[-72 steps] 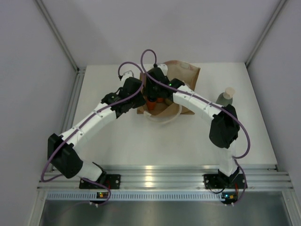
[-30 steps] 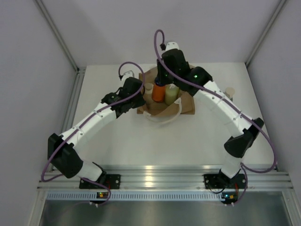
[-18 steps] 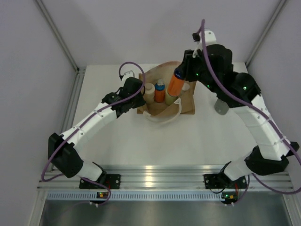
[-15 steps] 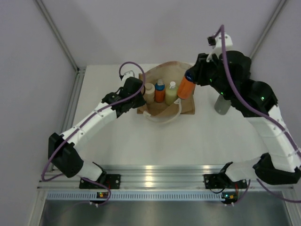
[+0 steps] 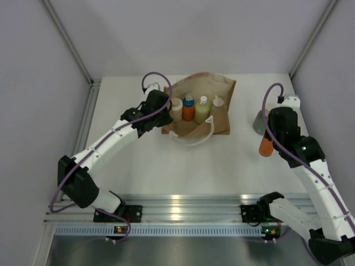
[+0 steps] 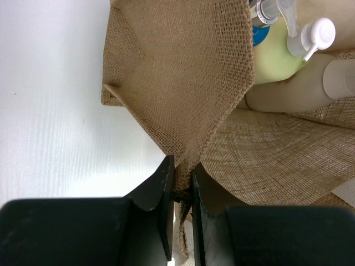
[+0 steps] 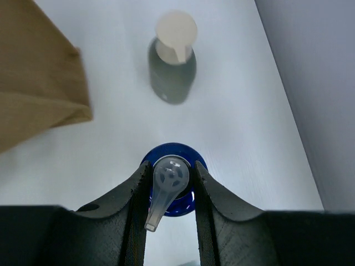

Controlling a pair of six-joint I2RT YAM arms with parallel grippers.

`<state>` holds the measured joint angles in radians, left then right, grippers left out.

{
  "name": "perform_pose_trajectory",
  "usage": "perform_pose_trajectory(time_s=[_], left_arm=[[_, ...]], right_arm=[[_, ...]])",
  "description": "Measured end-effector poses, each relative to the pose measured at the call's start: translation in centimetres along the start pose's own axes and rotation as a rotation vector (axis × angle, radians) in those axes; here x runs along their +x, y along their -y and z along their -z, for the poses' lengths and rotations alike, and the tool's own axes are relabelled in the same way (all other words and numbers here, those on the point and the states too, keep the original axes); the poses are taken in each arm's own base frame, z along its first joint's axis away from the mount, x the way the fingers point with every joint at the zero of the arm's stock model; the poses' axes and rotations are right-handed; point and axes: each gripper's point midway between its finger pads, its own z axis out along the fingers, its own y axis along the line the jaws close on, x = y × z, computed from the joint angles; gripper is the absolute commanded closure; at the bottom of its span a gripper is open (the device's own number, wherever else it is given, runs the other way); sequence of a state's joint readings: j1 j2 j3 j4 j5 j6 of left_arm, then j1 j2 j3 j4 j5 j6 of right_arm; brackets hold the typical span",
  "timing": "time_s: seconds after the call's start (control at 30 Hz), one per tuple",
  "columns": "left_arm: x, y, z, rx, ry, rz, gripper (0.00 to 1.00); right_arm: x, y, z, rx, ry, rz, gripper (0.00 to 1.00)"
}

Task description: Take the personal care products out of the canvas bag

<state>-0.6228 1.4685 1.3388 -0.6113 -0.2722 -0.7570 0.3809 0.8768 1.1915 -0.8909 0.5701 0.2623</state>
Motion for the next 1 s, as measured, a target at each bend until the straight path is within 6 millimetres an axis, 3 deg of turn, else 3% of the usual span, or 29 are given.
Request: perform_pose_trajectory(time_s=[0.1,0.3,0.6,0.67,0.83,0.93,1.0], left_arm=[[0.0,0.1,0.0,0.003,-0.004,-0.003,1.00],[0.2,0.2,0.1,0.012,-0.016,-0.020,1.00],[0.4,0.5,0.0,0.027,-0.033,-0.050,1.00],[0.4,0.5,-0.1,0.027,-0.034,-0.051,1.00],[0.3,0.7,-0.3,0.029,-0.039,-0.055,1.00],[0.3,0.8,-0.3,0.028,-0.041,-0.056,1.00],[0.2,0.9,-0.4,0.028,-0.043,-0.056,1.00]], right_arm=[[4.7,1.7,-3.0,0.084,-0.109,-0.011,1.00],[10.6,2.9,-7.3,0.134,-0.139,-0.095,1.00],[9.2,3.2,-9.7,0.120,0.048,-0.200,1.00],[9.1,3.0,-9.7,0.108,0.056,-0.202,0.93],[8.9,2.6,-9.4,0.072,0.064,-0.181,0.31],[8.4,2.5,-9.2,0.064,0.071,-0.169,0.13],[7.6,2.5,-8.9,0.058,0.084,-0.165,0.08]])
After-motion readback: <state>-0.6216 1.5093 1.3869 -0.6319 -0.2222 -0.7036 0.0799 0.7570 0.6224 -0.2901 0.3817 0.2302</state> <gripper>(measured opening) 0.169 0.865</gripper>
